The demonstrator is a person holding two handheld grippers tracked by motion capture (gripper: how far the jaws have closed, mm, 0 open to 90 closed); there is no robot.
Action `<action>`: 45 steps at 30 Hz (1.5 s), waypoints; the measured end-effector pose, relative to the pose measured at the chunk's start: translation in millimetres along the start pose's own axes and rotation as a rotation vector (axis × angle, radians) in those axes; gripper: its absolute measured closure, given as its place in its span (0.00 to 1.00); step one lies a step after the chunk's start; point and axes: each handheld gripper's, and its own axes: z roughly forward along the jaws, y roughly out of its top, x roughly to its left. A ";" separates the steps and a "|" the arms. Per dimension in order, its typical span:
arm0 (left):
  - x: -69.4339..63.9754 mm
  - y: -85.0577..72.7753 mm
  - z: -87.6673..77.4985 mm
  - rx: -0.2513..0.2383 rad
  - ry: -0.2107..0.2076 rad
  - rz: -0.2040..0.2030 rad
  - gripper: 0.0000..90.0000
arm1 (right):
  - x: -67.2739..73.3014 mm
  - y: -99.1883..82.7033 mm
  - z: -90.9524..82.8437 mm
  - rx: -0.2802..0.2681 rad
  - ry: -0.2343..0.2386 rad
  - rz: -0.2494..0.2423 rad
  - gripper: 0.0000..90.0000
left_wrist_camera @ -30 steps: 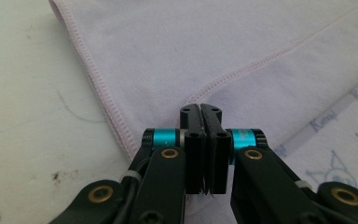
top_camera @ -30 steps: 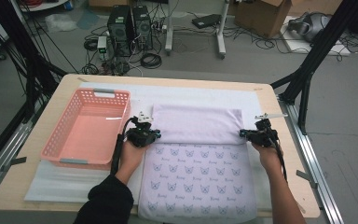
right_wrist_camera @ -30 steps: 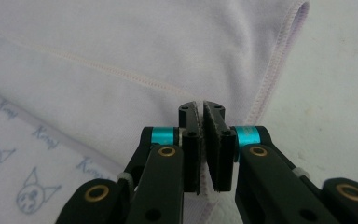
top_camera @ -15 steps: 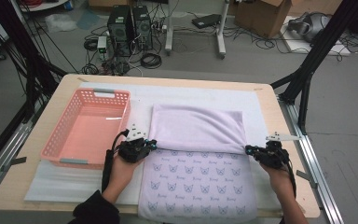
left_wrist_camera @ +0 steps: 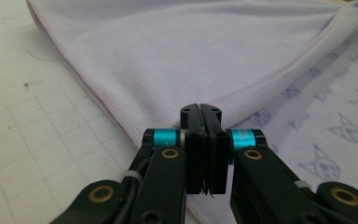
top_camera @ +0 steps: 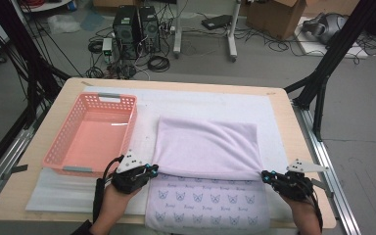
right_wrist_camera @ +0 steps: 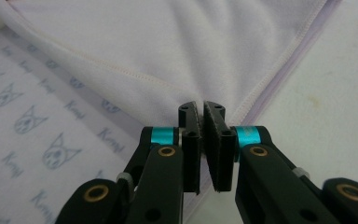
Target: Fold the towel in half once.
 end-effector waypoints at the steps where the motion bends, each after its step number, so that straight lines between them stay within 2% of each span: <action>1: -1.8 -2.1 -2.0 0.001 -0.003 0.003 0.98 | 2.6 -2.1 -2.0 0.001 0.001 0.004 0.95; 9: -17.7 -16.2 -18.2 0.005 -0.028 0.016 0.98 | 14.5 -15.5 -14.0 0.009 0.010 -0.004 0.95; 14: -25.2 -24.8 -26.4 0.029 -0.036 0.048 0.98 | 22.4 -23.9 -18.0 0.018 0.020 -0.011 0.95; 19: -27.6 -33.6 -40.3 0.033 -0.033 0.049 0.99 | 27.6 -31.0 -24.3 0.018 0.028 -0.015 0.95; 22: -25.5 -35.7 -40.9 0.032 -0.015 0.045 0.99 | 30.4 -34.4 -24.5 0.029 0.026 -0.024 0.95; 23: -24.3 -35.0 -39.6 0.030 0.003 0.048 0.97 | 30.3 -34.8 -23.5 0.034 0.024 -0.021 0.94; 25: -22.1 -32.9 -34.9 0.024 0.021 0.023 0.74 | 28.4 -34.3 -21.4 0.030 0.015 -0.018 0.89; 27: -20.0 -31.3 -30.4 0.016 0.027 0.015 0.66 | 26.9 -32.3 -21.0 0.013 -0.001 -0.002 0.76; 30: -18.2 -29.3 -20.1 0.031 0.009 -0.009 0.58 | 24.9 -27.2 -23.9 -0.025 -0.002 0.027 0.68; 32: -20.5 -29.3 -12.7 0.049 -0.006 -0.012 0.58 | 24.9 -22.8 -24.7 -0.055 0.013 0.045 0.63; 34: -23.9 -29.5 -6.4 0.074 -0.008 0.003 0.60 | 27.7 -19.1 -22.0 -0.062 0.038 0.041 0.62; 36: -26.0 -29.4 -3.0 0.085 0.007 0.011 0.65 | 32.7 -16.9 -14.7 -0.040 0.049 0.009 0.63; 39: -26.1 -28.6 -1.5 0.089 0.052 0.014 0.81 | 40.8 -16.6 -2.1 0.022 0.038 -0.040 0.74; 41: -27.2 -30.2 -1.8 0.087 0.074 0.029 0.92 | 41.7 -18.4 1.6 0.057 0.014 -0.065 0.86; 42: -28.3 -30.9 -2.3 0.085 0.080 0.035 0.96 | 41.0 -20.2 1.6 0.066 0.015 -0.063 0.94; 45: -30.9 -30.9 -3.4 0.083 0.089 0.031 0.98 | 36.4 -25.0 -3.3 0.055 0.029 -0.050 0.98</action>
